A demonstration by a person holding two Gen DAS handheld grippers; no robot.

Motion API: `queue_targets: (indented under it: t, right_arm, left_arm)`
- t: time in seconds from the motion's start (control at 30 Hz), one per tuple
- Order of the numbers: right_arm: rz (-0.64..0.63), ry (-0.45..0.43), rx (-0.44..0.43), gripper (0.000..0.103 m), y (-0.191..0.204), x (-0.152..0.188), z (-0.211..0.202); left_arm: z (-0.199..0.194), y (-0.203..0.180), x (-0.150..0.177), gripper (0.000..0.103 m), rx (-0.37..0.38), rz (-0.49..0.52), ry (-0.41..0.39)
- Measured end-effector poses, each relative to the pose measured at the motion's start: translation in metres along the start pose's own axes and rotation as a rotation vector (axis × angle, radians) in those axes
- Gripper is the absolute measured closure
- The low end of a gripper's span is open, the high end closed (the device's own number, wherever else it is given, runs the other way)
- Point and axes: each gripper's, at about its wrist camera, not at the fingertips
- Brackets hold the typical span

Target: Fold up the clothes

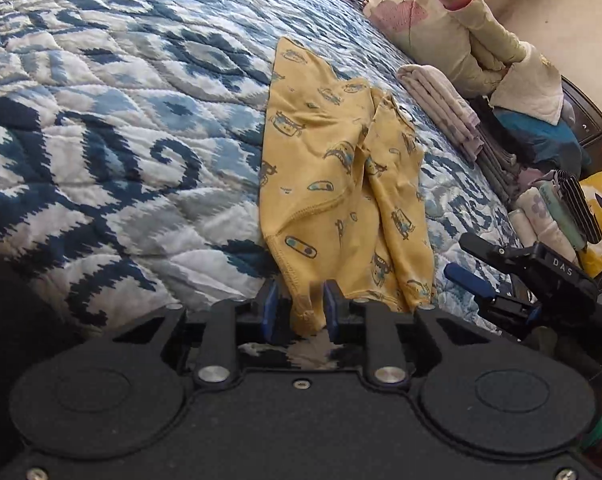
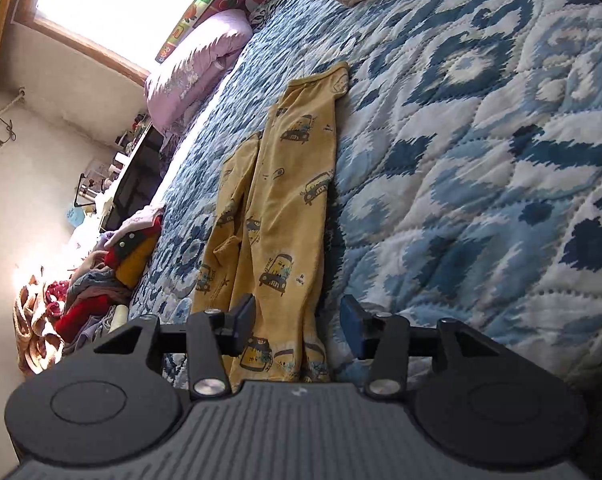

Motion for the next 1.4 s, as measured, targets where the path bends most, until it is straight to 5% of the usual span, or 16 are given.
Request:
queue_targets:
  t: [0.13,0.4,0.6,0.8,0.93,1.0,1.1,1.27,1.37,1.4]
  right_arm:
    - [0.016,-0.089,0.000,0.047,-0.009,-0.011,-0.002]
    - [-0.046,-0.116,0.071,0.047,-0.019,-0.069,0.058]
    - [-0.017,-0.107,0.004,0.046,-0.031,-0.113,0.093]
    - [-0.090,-0.048,-0.031,0.045,-0.022,-0.145,0.132]
    - [-0.155,-0.015,-0.051,0.046,-0.013,-0.158,0.154]
    - [-0.181,0.002,-0.056,0.051,-0.009,-0.161,0.161]
    - [-0.217,0.029,-0.032,0.087,-0.001,-0.161,0.168]
    - [-0.318,-0.089,-0.027,0.091,0.033,-0.157,0.142]
    - [-0.355,-0.138,0.062,0.074,0.042,-0.160,0.148]
    - [-0.330,-0.107,0.083,0.043,0.036,-0.162,0.156]
  left_arm:
    - [0.010,0.007,-0.034,0.069,0.012,-0.014,-0.050]
    - [0.077,0.037,-0.110,0.063,0.042,-0.102,-0.059]
    - [0.127,0.056,-0.165,0.063,0.230,-0.180,-0.052]
    - [0.169,0.053,-0.199,0.083,0.322,-0.147,-0.018]
    - [0.173,0.040,-0.202,0.083,0.325,-0.060,0.003]
    - [0.173,0.036,-0.203,0.091,0.310,-0.035,-0.003]
    - [0.165,0.023,-0.202,0.097,0.257,0.051,-0.050]
    - [0.129,0.020,-0.216,0.097,0.189,0.132,-0.214]
    - [0.146,0.035,-0.219,0.082,0.098,0.072,-0.180]
    - [0.152,0.040,-0.219,0.072,0.074,0.049,-0.164]
Point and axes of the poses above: each gripper's, at about its wrist camera, not at the fingertips, and z roughly the way its jaws point, y to its left, x to its underside, and after that the axes turned 3 degrees about y, right-handed
